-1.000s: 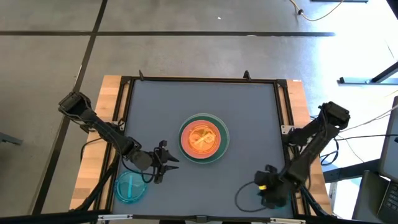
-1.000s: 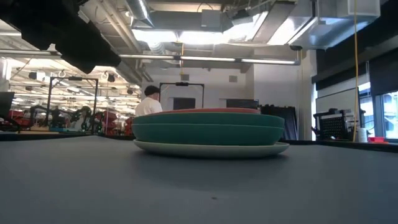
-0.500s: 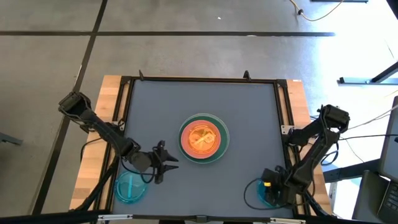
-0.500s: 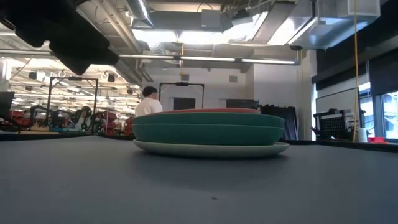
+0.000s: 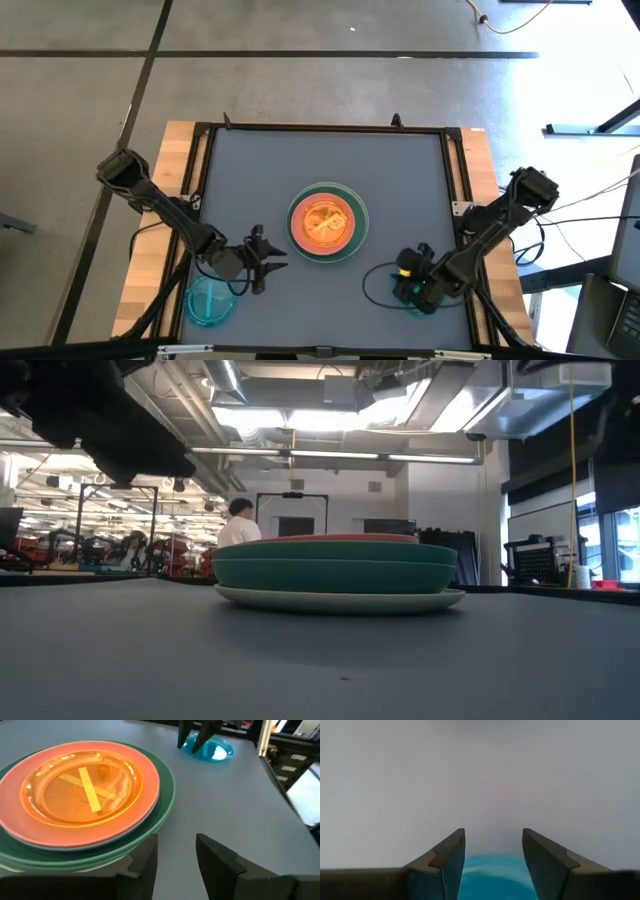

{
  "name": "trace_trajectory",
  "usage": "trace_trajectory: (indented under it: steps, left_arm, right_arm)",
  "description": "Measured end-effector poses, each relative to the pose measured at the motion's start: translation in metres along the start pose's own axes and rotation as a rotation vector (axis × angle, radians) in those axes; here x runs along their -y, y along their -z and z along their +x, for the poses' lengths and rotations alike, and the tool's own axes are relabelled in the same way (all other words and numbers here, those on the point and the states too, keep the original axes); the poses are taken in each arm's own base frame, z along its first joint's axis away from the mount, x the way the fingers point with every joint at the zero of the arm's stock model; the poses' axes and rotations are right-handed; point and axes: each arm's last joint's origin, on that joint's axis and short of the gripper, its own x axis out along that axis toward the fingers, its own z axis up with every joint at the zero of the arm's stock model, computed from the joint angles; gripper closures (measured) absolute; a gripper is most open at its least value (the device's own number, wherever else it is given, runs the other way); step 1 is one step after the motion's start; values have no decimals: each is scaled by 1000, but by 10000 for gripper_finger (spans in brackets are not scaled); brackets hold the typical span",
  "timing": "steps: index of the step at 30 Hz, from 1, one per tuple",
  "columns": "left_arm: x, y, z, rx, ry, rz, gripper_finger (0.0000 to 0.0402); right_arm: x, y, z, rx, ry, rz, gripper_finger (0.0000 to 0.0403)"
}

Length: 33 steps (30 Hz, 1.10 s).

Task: Stack plastic plates
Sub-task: Stack the right blue transparent plate on the orange transparent plate

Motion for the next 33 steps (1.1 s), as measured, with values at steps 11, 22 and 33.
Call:
trace_trajectory:
  steps: [11,22,33]
  left_arm:
    - [-2,2,5,-7,-16,2,275]
    - [-2,3,5,-9,-14,3,275]
    - [-1,3,4,-11,-11,6,275]
  right_arm:
    - [-3,-29,-23,-260,76,-150,215]
    - [22,-10,-25,-465,259,-91,215]
    - [33,-1,-10,-504,186,-73,215]
